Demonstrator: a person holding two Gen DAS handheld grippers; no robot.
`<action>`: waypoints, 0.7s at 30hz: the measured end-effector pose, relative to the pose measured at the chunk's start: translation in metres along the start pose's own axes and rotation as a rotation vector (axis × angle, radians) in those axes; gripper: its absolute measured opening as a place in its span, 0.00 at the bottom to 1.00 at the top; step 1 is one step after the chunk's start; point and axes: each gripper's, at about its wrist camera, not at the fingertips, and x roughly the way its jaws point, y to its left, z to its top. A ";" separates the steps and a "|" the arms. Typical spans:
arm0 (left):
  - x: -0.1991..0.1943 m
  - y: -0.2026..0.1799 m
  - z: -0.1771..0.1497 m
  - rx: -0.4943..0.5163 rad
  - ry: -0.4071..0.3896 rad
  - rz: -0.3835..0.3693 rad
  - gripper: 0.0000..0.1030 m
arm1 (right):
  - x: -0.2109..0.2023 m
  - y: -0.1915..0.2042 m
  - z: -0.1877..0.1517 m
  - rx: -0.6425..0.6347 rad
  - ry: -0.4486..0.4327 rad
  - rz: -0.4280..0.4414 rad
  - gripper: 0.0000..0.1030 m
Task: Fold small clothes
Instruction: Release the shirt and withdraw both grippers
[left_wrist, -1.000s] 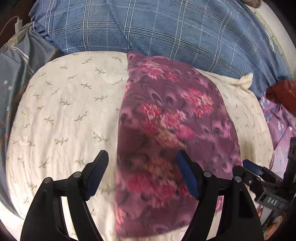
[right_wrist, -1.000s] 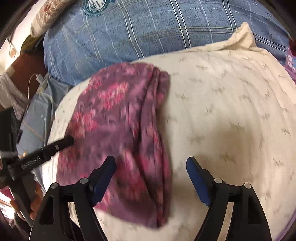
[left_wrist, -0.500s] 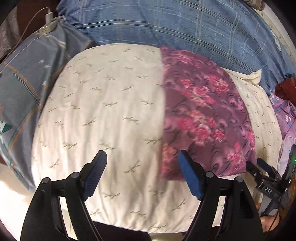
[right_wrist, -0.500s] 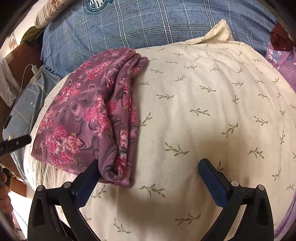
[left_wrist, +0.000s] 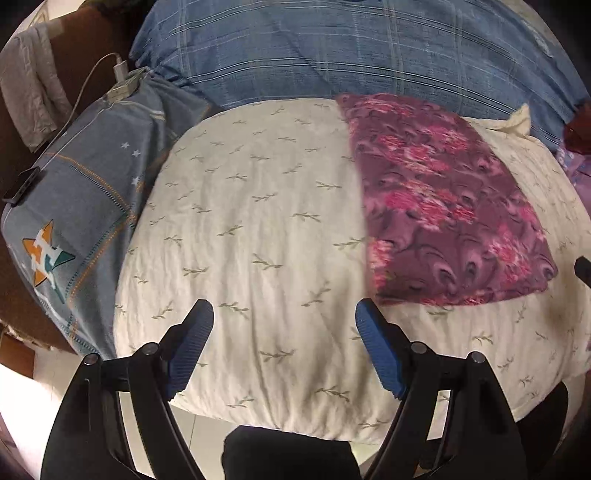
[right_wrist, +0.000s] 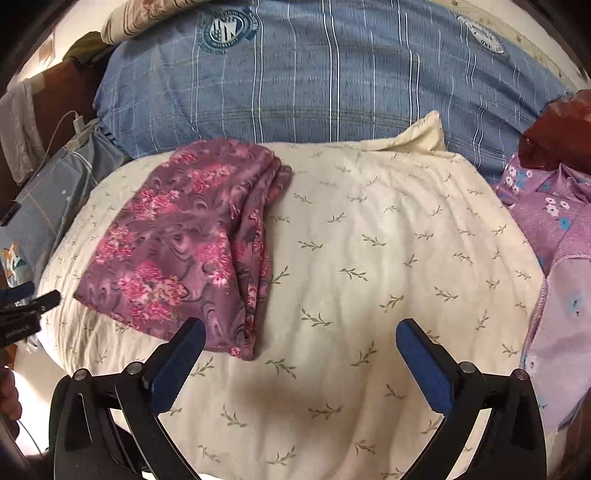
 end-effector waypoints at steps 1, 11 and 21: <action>-0.001 -0.005 -0.002 0.015 -0.008 -0.015 0.77 | -0.004 -0.002 -0.001 0.005 -0.009 0.001 1.00; -0.001 -0.032 -0.010 0.084 0.000 -0.129 0.77 | -0.005 -0.013 -0.019 0.010 0.018 -0.041 1.00; 0.000 -0.031 -0.013 0.085 0.015 -0.201 0.77 | 0.004 0.004 -0.017 -0.057 0.040 -0.068 1.00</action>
